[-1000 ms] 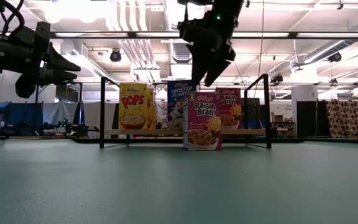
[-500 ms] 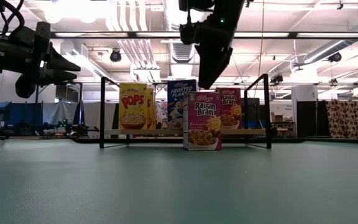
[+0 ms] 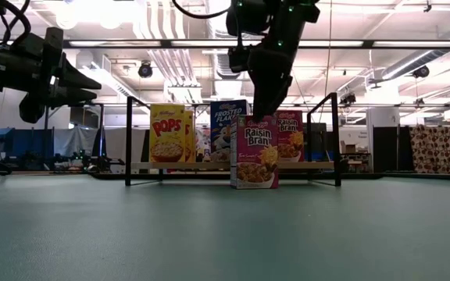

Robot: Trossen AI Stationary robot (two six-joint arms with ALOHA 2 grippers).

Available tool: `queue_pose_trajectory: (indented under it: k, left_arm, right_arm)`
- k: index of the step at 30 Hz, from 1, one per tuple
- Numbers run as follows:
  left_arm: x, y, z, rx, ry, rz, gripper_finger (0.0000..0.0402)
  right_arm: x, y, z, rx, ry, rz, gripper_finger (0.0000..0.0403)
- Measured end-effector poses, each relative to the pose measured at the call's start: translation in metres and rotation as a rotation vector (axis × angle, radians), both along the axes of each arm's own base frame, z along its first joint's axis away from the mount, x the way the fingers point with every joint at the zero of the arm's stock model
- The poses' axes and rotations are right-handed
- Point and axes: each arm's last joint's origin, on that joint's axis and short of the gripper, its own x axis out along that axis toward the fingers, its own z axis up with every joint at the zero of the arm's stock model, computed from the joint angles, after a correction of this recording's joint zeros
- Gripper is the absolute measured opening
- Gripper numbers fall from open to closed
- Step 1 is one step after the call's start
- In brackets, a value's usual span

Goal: Stack cereal on shelf
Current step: Put the pink cereal box on the shelf aligned with the other pink cereal boxes

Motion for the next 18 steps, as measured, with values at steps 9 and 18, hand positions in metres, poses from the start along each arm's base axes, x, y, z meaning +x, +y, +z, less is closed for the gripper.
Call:
queue_pose_trajectory:
  k: [9, 18]
  left_arm:
    - [0.0000, 0.0000, 0.0000, 0.000, 0.000, 0.000, 0.0109]
    - [0.0000, 0.0000, 0.0000, 0.000, 0.000, 0.000, 0.0109]
  right_arm:
    - [0.0003, -0.0006, -0.0042, 0.001, -0.005, 0.064, 0.0400]
    - [0.0002, -0.0039, -0.0072, 0.005, -0.015, 0.040, 0.0400]
